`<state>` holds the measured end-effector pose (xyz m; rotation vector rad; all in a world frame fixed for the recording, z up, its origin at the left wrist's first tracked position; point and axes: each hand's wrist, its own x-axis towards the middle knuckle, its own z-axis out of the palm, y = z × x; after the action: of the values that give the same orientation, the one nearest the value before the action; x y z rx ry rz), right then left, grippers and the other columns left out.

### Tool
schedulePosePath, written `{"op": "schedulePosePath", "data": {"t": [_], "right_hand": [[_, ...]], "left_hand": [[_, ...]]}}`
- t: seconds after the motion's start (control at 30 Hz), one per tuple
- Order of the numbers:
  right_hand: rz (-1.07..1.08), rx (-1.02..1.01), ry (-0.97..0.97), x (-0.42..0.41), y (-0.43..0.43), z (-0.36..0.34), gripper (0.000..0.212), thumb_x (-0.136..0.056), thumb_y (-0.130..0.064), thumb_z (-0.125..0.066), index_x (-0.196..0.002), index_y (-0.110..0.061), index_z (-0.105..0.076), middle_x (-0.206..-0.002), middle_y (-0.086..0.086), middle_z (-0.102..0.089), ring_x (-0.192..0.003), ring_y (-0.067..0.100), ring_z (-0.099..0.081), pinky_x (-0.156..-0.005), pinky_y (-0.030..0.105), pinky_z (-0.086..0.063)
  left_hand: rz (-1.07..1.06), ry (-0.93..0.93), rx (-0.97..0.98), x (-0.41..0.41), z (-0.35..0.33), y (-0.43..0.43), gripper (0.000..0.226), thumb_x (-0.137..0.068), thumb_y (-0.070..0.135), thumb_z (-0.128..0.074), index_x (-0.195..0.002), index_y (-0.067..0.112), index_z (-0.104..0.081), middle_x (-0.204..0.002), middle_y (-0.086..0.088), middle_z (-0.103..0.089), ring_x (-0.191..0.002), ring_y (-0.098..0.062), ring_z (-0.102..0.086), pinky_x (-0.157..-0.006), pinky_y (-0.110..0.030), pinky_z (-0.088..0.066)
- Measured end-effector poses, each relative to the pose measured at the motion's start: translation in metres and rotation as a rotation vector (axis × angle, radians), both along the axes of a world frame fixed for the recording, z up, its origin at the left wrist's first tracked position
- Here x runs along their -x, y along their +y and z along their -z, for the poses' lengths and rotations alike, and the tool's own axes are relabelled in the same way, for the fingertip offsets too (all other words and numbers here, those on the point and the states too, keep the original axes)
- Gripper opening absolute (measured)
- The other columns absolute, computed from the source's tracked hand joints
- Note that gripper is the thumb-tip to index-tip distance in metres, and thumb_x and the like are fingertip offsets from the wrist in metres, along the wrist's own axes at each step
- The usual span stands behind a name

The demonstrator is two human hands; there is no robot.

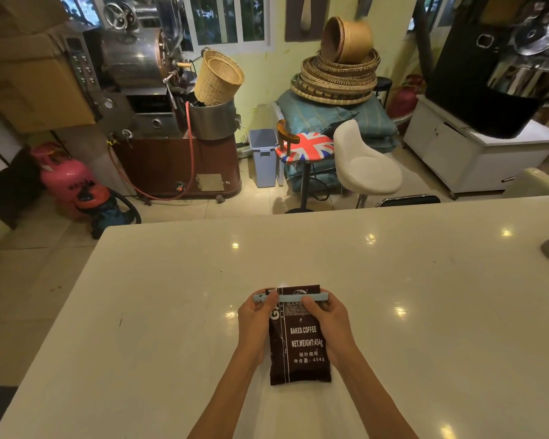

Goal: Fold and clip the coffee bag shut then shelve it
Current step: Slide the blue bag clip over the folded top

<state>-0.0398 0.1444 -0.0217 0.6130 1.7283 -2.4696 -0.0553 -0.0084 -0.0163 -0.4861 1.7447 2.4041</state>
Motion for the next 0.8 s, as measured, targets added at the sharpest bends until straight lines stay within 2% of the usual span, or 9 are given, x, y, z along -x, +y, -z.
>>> {"op": "schedulePosePath", "data": {"t": [0.2,0.33,0.5,0.7,0.8], "right_hand": [[0.017,-0.017,-0.006,0.000,0.001,0.001,0.022,-0.086,-0.012,-0.074,-0.107,-0.009,-0.066,-0.095,0.017,-0.077,-0.085,0.035,-0.076,-0.072,0.045,-0.063],[0.016,-0.010,-0.011,0.000,0.000,0.002,0.026,-0.085,-0.014,-0.075,-0.109,-0.009,-0.065,-0.096,0.018,-0.077,-0.087,0.036,-0.075,-0.075,0.048,-0.062],[0.020,-0.006,-0.021,0.002,0.000,0.003,0.026,-0.086,-0.016,-0.075,-0.109,-0.009,-0.065,-0.097,0.017,-0.077,-0.086,0.035,-0.076,-0.073,0.046,-0.062],[0.032,-0.013,-0.032,0.001,-0.001,0.005,0.027,-0.085,-0.017,-0.075,-0.109,-0.008,-0.065,-0.096,0.018,-0.077,-0.085,0.035,-0.076,-0.072,0.046,-0.062],[0.059,-0.008,-0.032,0.000,-0.003,0.007,0.027,-0.085,-0.015,-0.075,-0.108,-0.007,-0.064,-0.097,0.019,-0.076,-0.084,0.033,-0.076,-0.071,0.043,-0.063]], "left_hand": [[-0.037,0.001,-0.035,-0.001,0.001,0.002,0.007,-0.090,0.012,-0.069,-0.096,0.009,-0.071,-0.080,-0.008,-0.079,-0.073,-0.020,-0.077,-0.057,-0.023,-0.059],[-0.065,-0.013,-0.012,0.000,0.003,0.004,0.007,-0.089,0.014,-0.071,-0.095,0.011,-0.071,-0.081,-0.008,-0.079,-0.073,-0.020,-0.077,-0.057,-0.024,-0.060],[-0.096,-0.031,0.010,0.001,0.006,0.006,0.008,-0.087,0.017,-0.073,-0.094,0.013,-0.071,-0.085,-0.012,-0.078,-0.074,-0.023,-0.077,-0.057,-0.027,-0.060],[-0.127,-0.040,0.060,0.001,0.006,0.010,0.002,-0.089,0.018,-0.072,-0.089,0.017,-0.071,-0.086,-0.014,-0.077,-0.071,-0.022,-0.077,-0.062,-0.035,-0.062],[-0.131,-0.055,0.099,0.000,0.006,0.013,0.005,-0.090,0.023,-0.070,-0.090,0.019,-0.069,-0.086,-0.013,-0.076,-0.068,-0.019,-0.076,-0.057,-0.031,-0.061]]}}
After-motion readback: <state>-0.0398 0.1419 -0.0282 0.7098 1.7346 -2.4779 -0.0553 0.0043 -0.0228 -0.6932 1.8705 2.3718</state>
